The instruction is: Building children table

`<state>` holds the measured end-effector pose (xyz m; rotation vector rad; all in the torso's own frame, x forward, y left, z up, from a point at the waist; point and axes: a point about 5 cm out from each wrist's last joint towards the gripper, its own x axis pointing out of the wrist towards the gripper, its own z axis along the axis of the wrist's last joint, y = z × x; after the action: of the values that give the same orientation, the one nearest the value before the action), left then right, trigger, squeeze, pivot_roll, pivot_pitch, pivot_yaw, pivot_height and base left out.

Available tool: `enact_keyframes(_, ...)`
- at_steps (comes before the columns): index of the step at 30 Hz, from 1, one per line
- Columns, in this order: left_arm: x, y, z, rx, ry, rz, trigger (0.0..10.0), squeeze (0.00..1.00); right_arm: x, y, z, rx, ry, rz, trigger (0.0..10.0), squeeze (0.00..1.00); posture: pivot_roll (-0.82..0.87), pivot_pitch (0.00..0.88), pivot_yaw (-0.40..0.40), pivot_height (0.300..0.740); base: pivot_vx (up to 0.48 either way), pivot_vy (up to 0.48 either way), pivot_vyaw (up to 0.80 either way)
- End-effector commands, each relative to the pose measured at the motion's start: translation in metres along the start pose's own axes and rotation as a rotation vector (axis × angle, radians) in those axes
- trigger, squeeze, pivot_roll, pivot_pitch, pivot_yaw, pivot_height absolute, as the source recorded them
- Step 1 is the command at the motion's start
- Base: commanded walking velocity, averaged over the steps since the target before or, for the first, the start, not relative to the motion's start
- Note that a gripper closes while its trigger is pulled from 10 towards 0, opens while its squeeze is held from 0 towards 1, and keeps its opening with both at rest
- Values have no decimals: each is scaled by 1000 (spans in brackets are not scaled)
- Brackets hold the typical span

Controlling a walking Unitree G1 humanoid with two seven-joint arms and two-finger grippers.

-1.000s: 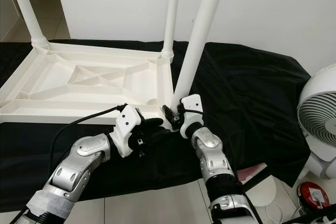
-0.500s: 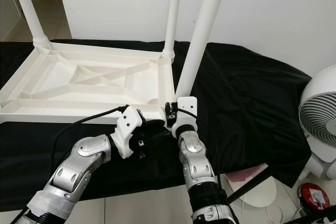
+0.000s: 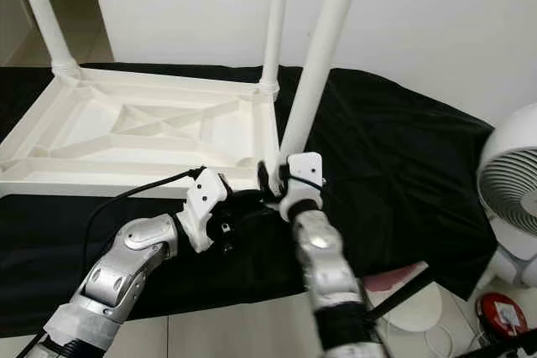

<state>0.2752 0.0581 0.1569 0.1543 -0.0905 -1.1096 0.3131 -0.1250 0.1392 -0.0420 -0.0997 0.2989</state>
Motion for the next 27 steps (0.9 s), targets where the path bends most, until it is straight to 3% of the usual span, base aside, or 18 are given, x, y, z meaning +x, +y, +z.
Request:
enact_keyframes(1, 2, 0, -2, -4, 7, 29, 10000, 0, -2, 1, -1, 10, -3, 22, 10000, 0, 49, 0, -102, 740, 0, 0, 0)
enact_keyframes(2, 3, 0, -2, -2, 7, 29, 10000, 0, -3, -8, -5, -36, 21, 100, 10000, 0, 48, 0, -98, 740, 0, 0, 0)
enact_keyframes(9, 4, 2, -1, 0, 4, 28, 10000, 0, 7, -24, -8, -99, 44, 166, 10000, 0, 45, 0, -91, 740, 0, 0, 0)
enact_keyframes(11, 4, 2, -1, 0, 4, 28, 10000, 0, 7, -24, -8, -99, 44, 166, 10000, 0, 45, 0, -91, 740, 0, 0, 0)
enact_keyframes(16, 5, 4, 1, 6, 4, 28, 10000, 0, 32, -24, -6, -122, 84, 275, 10000, 0, 49, 0, -82, 740, 0, 0, 0)
enact_keyframes(19, 4, 5, 1, 7, 3, 30, 10000, 0, 35, -20, -7, -128, 95, 301, 10000, 0, 49, 0, -82, 740, 0, 0, 0)
enact_keyframes(20, 4, 5, 1, 8, 3, 32, 10000, 0, 38, -16, -9, -114, 103, 330, 4235, 0, 49, 0, -82, 740, 0, 0, 0)
enact_keyframes(22, 4, 5, 1, 8, 2, 34, 10000, 0, 39, -13, -10, -104, 108, 353, 4235, 0, 49, 0, -82, 740, 0, 0, 0)
enact_keyframes(23, 3, 5, 2, 9, 3, 40, 10000, 0, 40, -11, -11, -108, 110, 372, 0, 0, 68, 0, -92, 740, 0, 0, 0)
enact_keyframes(27, 2, 5, 2, 7, 1, 54, 10000, 0, 41, -7, -12, -95, 110, 391, 0, 0, 74, 5, -98, 740, 0, 0, 0)
